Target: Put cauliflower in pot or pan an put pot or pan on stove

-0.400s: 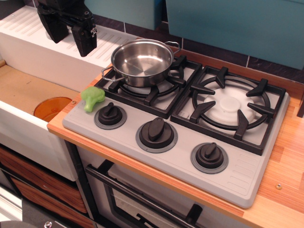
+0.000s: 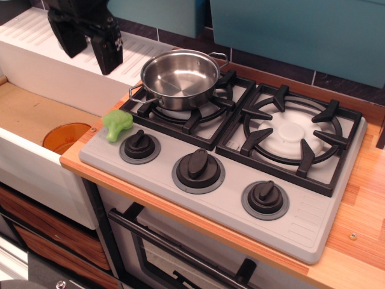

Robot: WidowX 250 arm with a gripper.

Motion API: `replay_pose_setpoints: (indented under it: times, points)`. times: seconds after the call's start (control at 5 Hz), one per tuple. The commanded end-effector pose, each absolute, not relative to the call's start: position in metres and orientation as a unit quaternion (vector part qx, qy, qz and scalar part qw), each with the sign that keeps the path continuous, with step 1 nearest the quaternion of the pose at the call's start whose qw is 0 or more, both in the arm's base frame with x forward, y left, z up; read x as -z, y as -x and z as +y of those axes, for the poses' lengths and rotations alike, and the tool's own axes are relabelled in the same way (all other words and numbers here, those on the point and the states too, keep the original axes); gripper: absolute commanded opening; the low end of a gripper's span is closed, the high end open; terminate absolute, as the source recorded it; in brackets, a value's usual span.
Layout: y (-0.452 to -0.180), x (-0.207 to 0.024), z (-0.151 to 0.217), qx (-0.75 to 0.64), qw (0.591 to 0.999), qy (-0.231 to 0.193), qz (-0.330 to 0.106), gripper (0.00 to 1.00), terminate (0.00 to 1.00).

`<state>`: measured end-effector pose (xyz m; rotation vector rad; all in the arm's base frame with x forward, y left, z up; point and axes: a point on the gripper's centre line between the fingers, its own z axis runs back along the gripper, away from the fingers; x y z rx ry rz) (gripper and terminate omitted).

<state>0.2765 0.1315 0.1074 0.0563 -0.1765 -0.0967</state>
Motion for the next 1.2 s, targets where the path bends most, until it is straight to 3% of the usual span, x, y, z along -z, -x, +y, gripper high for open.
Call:
replay_pose_setpoints:
  times: [0.0,1.0]
  points:
    - [-0.28,-0.099,0.128,0.047,0.991,-0.038,-0.12,1.0,0.0]
    - [-0.261,-0.045,0.126,0.048,0.986,-0.027,-0.155,1.0,0.0]
